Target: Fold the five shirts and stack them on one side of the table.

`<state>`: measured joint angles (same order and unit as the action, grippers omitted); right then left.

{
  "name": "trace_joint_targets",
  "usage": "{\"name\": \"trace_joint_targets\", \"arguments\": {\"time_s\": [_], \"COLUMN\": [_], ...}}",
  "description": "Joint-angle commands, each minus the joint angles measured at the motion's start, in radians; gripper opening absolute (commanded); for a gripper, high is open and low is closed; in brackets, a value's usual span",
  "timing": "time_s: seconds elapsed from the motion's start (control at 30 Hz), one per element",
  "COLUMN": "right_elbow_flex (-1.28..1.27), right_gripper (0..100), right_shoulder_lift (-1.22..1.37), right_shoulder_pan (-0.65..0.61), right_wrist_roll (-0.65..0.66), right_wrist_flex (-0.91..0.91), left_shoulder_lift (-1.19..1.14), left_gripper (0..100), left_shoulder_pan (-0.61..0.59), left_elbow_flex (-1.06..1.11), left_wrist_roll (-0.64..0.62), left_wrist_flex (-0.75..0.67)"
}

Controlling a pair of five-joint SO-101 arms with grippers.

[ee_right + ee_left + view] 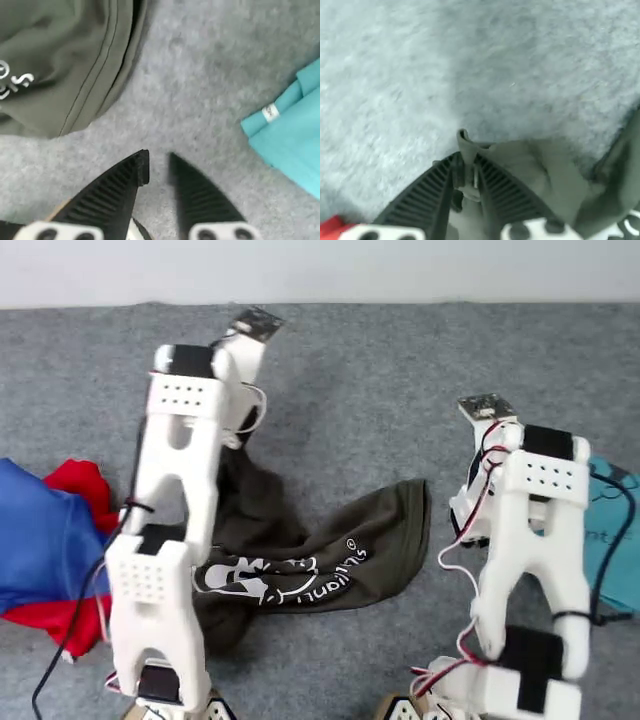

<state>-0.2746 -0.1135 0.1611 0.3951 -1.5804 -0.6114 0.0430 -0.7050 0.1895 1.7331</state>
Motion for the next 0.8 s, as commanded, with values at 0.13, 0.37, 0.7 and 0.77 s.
{"name": "trace_joint_targets", "arguments": {"time_s": [0.13,0.37,0.7,0.77], "right_elbow_flex": [0.192,0.520,0.870,0.901], "right_gripper": [21.3,21.3,21.4,21.4], "right_shoulder_lift": [0.200,0.470,0.779,0.814], "right_shoulder_pan": [-0.120,-0.213,-0.275,-0.295], "right_wrist_roll": [-0.008,-0.008,-0.049,-0.049], "right_wrist_flex": [0.030,0.027,-0.047,-0.051], "left_shoulder_lift": [0.172,0.201,0.193,0.192], "left_gripper": [1,1,1,1], "left_shoulder_pan": [-0.058,-0.078,-0.078,-0.078], "left_elbow_flex": [0.114,0.128,0.130,0.130], "left_wrist_roll": [-0.009,-0.006,-0.008,-0.008], "left_wrist_flex": [0.020,0.020,0.020,0.018]}}
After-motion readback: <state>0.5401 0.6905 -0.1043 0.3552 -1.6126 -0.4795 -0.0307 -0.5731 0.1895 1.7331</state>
